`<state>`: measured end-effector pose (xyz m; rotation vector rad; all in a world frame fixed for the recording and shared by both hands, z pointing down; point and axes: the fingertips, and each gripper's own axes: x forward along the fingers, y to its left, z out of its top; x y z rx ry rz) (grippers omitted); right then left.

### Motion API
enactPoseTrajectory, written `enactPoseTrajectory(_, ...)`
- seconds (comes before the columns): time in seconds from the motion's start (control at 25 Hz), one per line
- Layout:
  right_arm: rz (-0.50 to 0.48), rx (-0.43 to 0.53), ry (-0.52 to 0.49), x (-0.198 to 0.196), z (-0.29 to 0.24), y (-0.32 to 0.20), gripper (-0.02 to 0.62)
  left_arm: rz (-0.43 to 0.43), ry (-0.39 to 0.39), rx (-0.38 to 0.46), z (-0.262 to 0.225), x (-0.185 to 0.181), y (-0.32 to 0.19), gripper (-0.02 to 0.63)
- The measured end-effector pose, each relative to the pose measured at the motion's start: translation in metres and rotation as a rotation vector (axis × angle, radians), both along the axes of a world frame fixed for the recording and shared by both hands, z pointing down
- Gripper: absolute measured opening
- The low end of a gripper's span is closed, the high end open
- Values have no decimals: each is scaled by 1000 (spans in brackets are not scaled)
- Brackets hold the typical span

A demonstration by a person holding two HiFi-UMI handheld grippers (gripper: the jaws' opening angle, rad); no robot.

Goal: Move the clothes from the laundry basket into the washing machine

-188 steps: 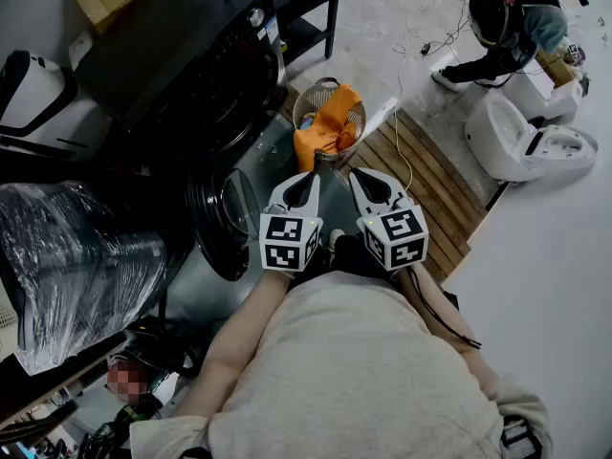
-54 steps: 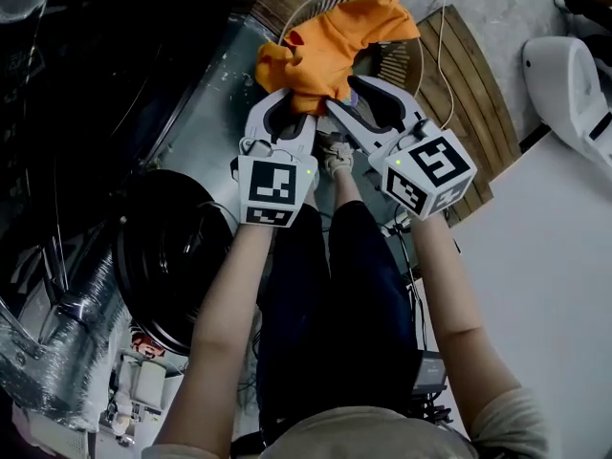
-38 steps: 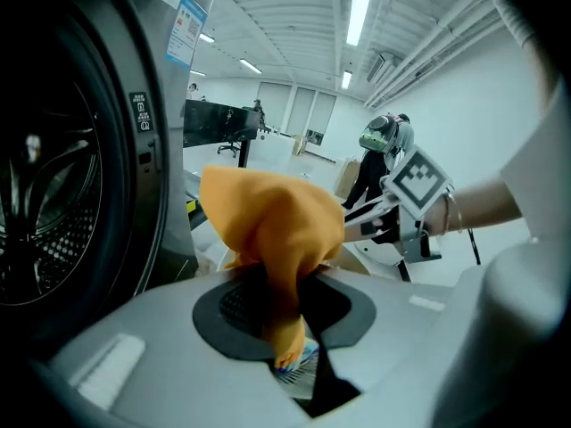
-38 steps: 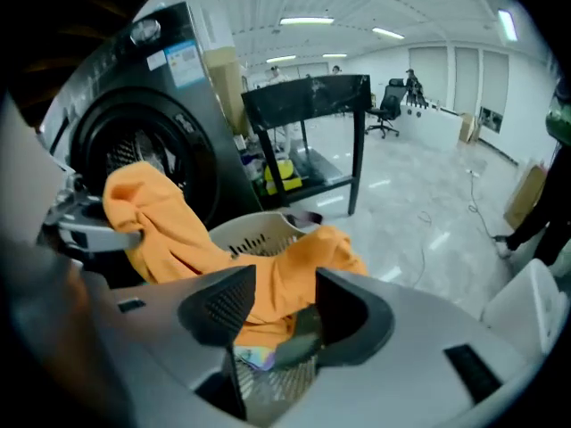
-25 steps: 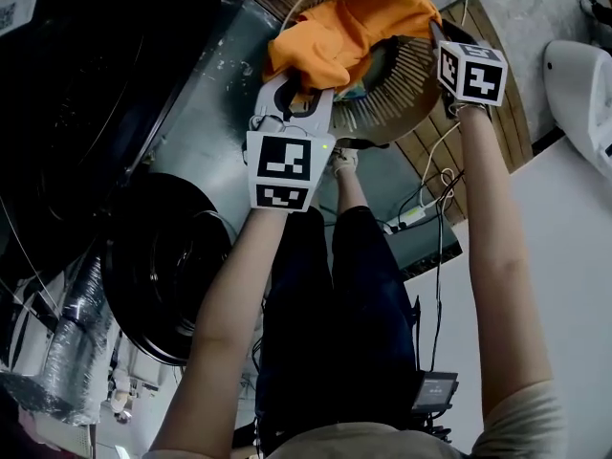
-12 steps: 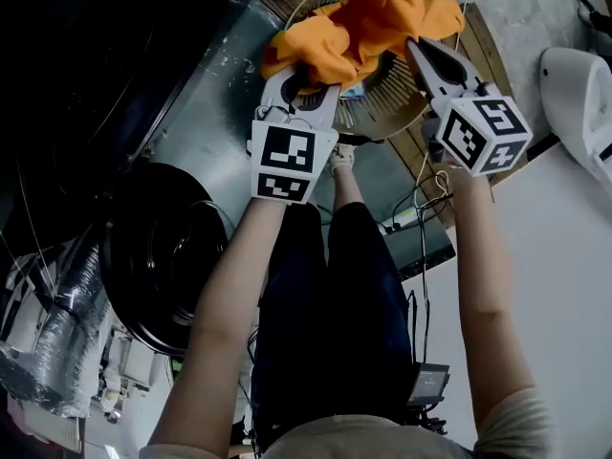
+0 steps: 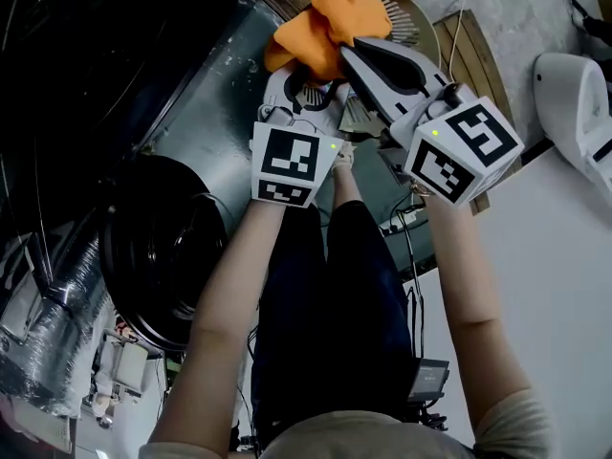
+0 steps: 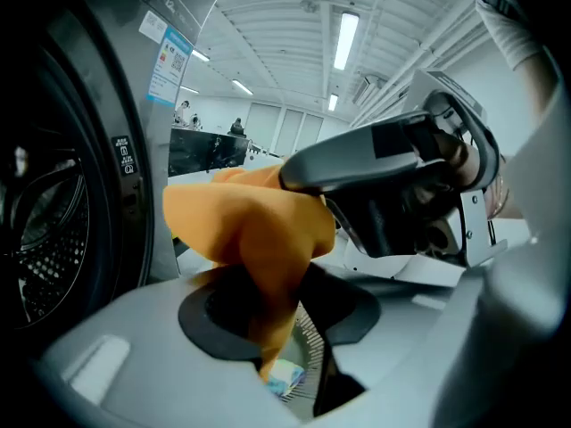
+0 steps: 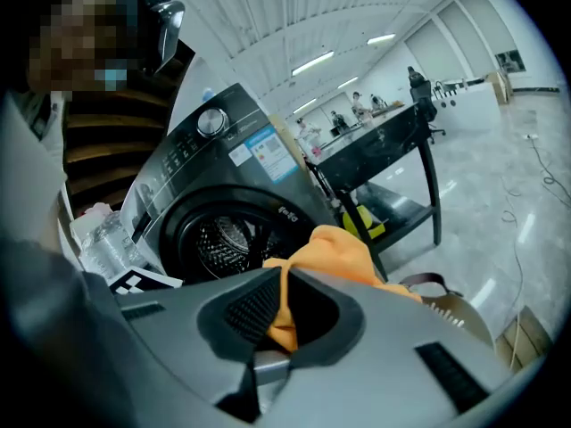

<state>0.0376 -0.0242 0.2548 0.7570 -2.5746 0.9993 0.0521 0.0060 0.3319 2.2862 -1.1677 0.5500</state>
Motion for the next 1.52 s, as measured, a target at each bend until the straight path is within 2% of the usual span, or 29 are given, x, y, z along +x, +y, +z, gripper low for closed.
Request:
enactPoseTrajectory(0.08,-29,-6,11,-8,-1,6,28,10,10,3,-2,0,3,202)
enactPoseTrajectory(0.16,-58,-10,16,-16,-3,15,28,12,24,-5,-2,-1,8,258)
enactPoseTrajectory(0.44,-103,-53,-20,-37,-11,42,29,-65,48,7,-7,-26,5,275)
enactPoseTrajectory(0.48,-102,-55,-25,-39,-11,43,28,-68,62,12,-8,-28,3,270)
enactPoseTrajectory(0.56,-95,-58,-29,-41,-10,45,28,-71,68,24,-10,-32,2,181)
enactPoseTrajectory(0.64,-84,-53,-31,-43,-8,45,29,-79,46,38,-11,-37,1,137)
enactPoseTrajectory(0.88,-47,-31,0,-52,0,45,29,-132,-18,38,-11,-75,4,112)
enactPoseTrajectory(1.08,-41,-47,-42,-76,3,55,29,-148,-70,47,-20,-110,11,107)
enactPoseTrajectory(1.2,-41,-60,-67,-87,1,56,35,-203,-88,58,-27,-130,13,106)
enactPoseTrajectory(1.28,-44,-66,-66,-93,5,56,91,-252,-124,55,-27,-148,17,106)
enactPoseTrajectory(1.52,-61,-90,-1,-105,39,58,95,-522,-169,-31,7,-216,33,106)
